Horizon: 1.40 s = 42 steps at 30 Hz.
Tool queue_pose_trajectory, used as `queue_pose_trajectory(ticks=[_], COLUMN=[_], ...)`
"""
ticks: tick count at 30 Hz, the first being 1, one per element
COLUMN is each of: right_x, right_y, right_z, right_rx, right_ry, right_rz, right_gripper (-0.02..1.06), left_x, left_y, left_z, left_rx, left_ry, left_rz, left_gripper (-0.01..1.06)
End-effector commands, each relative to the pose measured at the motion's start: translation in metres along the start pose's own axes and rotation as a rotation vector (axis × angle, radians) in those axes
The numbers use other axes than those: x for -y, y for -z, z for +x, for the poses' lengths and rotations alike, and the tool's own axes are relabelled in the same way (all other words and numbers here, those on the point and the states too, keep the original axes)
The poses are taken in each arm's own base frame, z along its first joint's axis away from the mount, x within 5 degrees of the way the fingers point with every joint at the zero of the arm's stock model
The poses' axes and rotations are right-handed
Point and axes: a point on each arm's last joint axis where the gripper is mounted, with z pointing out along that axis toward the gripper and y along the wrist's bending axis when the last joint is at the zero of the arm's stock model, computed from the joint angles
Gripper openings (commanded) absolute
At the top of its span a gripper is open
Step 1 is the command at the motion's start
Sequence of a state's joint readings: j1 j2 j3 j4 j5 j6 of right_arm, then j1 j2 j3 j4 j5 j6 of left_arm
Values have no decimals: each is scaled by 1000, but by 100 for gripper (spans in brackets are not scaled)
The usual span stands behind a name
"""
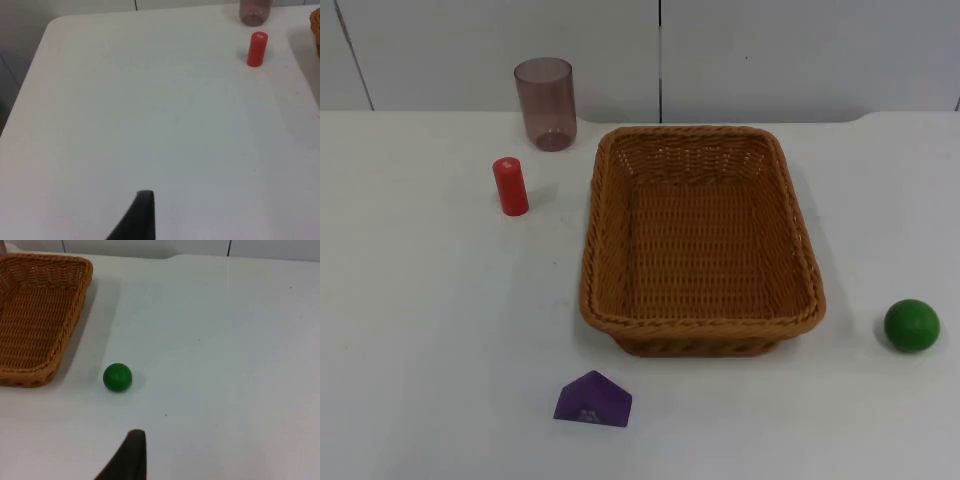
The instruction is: Pick up the basket with the left hand and place the triangular block into the basket with the right hand.
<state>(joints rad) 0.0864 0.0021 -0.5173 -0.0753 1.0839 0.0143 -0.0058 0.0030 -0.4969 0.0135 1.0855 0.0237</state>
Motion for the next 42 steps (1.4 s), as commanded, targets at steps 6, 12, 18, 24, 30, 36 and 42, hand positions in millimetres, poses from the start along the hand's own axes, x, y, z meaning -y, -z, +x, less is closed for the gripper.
queue_pose_trajectory(ticks=[6, 12, 18, 24, 30, 36, 42], right_x=[1, 2, 1, -1, -4, -6, -7], right_y=[5, 3, -17, -46, -80, -105, -111], right_z=[-18, -65, -106, -135, -158, -163, -163], right_rx=[27, 87, 69, 53, 48, -11, -19], right_ry=[-15, -77, -74, -80, -74, -76, -75], right_rz=[3, -4, -8, -12, -18, -23, -24], right_gripper=[105, 105, 105, 105, 105, 105, 105], left_x=[1, 0, 2, 4, 7, 8, 23], left_y=[-8, -25, -61, -105, -147, -178, -209], left_z=[-27, -89, -137, -158, -154, -150, -140], left_rx=[-7, 91, 59, -11, -135, -187, -280], left_ry=[24, 102, 135, 177, 221, 244, 224], left_rz=[25, 31, 57, 81, 94, 96, 175], left_gripper=[105, 105, 105, 105, 105, 105, 105])
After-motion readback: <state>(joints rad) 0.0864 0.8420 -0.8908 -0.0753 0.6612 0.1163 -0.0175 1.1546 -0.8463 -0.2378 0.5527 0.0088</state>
